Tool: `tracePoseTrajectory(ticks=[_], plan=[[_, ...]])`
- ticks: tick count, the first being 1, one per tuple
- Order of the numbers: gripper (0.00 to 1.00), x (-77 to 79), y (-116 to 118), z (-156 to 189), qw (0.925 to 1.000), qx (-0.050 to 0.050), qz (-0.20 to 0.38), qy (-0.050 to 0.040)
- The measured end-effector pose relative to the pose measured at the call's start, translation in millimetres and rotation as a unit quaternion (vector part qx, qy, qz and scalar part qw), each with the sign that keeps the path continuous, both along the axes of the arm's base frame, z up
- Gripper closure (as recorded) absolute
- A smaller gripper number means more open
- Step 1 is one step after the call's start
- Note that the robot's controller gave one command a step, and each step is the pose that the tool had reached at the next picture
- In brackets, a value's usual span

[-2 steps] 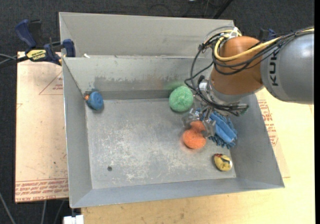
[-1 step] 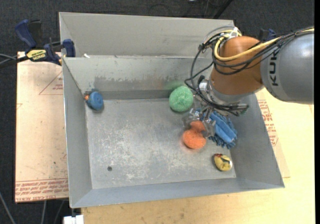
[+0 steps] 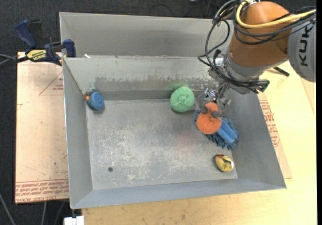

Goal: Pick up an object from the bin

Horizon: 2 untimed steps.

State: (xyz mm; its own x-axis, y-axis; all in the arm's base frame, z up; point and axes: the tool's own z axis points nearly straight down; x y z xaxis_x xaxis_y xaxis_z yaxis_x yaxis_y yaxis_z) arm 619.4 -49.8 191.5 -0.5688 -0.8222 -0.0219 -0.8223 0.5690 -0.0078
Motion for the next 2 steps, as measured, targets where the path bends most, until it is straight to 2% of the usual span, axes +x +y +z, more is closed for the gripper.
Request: tracePoseTrajectory(ticks=[1, 2], plan=[[1.00, 0.0, 0.0, -0.1, 1.0000, 0.000, 0.000, 0.0001], [1.00, 12.3, -3.4, 130.4, 0.9991, 0.002, -0.042, -0.0016]])
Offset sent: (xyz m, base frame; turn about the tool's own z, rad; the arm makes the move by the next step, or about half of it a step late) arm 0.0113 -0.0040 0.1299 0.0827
